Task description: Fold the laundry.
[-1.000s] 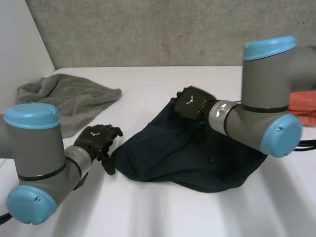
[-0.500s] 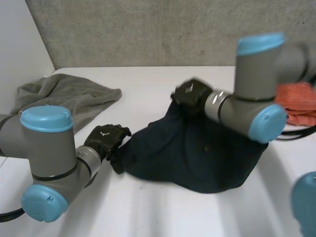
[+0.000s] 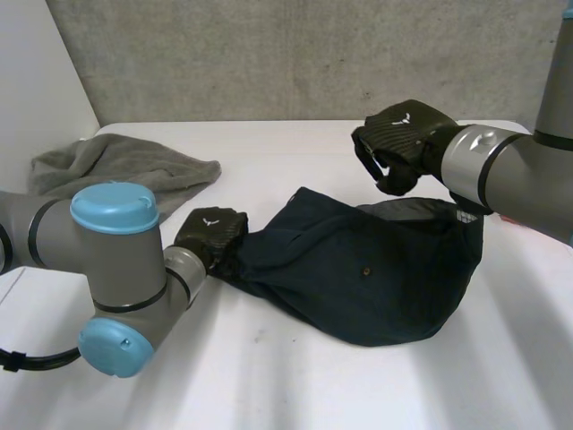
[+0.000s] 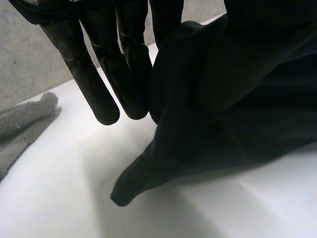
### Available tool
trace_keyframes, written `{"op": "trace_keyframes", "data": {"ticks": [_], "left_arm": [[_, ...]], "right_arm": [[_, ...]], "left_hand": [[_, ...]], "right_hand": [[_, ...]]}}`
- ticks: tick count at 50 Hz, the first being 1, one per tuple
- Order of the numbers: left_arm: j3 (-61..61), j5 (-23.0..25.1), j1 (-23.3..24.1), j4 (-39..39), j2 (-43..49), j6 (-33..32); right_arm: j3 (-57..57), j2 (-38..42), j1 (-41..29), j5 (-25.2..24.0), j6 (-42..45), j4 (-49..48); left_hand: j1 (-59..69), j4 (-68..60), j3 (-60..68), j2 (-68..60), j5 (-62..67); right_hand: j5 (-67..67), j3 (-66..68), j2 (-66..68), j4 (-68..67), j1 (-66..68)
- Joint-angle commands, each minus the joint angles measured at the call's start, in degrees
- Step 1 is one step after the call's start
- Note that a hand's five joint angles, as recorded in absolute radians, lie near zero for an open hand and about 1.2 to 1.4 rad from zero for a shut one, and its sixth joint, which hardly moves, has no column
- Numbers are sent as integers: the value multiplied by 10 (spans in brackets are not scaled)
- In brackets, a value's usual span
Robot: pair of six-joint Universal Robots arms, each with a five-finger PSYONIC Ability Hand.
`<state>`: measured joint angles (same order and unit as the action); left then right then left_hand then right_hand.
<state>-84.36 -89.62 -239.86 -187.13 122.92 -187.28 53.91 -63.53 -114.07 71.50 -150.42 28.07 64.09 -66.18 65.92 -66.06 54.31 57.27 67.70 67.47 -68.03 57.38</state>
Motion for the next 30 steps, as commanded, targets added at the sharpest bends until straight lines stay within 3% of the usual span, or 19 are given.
{"op": "trace_keyframes", "data": {"ticks": [1,10,21,30], "left_arm": [[-9,0,4,7,-8,-2],[-74,-2,-2,12,-58,1],[-99,1,7,12,-125,3],[-112,1,30,12,-151,0]], "right_arm": [[11,0,33,-7,15,-3],[-72,123,23,-9,139,-3],[-188,271,-22,-88,141,23],[-229,331,-44,-94,143,17]], "left_hand": [[159,-138,141,-139,157],[159,-138,141,-139,157],[159,-138,141,-139,157],[159,-138,141,-139,157]], "right_hand": [[-492,-496,-494,499,-393],[-555,-559,-557,563,-456],[-555,-559,-557,563,-456],[-540,-544,-542,548,-441]]}}
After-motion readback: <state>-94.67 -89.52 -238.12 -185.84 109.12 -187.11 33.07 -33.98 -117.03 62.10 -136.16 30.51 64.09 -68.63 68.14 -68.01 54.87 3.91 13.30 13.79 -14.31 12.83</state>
